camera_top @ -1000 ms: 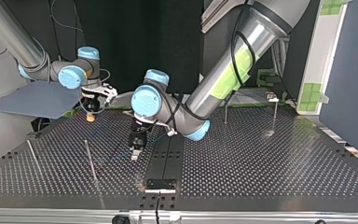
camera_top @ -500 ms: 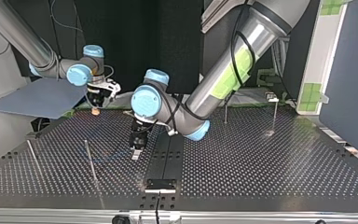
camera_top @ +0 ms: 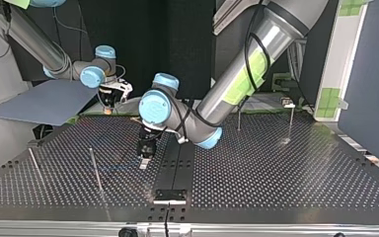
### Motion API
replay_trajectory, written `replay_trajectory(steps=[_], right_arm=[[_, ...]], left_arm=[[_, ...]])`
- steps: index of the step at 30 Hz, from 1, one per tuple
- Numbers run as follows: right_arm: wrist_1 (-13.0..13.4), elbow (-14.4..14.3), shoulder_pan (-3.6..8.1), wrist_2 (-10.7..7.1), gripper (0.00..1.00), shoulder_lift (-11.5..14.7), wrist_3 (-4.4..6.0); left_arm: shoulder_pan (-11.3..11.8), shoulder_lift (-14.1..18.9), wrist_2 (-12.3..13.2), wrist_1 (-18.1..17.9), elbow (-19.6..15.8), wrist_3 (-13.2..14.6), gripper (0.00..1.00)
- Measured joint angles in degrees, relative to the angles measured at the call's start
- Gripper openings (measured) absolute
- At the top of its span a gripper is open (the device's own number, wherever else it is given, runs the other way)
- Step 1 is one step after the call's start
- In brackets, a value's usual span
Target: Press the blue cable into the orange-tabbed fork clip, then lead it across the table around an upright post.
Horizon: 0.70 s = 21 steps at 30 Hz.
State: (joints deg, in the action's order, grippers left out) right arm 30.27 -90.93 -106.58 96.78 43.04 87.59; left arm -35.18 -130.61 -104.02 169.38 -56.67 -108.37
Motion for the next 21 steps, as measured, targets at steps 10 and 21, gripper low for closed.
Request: replay_trajectory(steps=[10, 21], right_arm=[[1.7, 0.0, 0.21, 1.6, 0.0, -3.6, 0.13], [3.6, 0.0, 0.27, 2.58, 0.0, -7.3, 0.2]], left_arm=[[0.1, 0.0, 0.0, 0.0, 0.0, 0.0, 0.95], [0.1, 0.0, 0.0, 0.0, 0.0, 0.0, 0.95]])
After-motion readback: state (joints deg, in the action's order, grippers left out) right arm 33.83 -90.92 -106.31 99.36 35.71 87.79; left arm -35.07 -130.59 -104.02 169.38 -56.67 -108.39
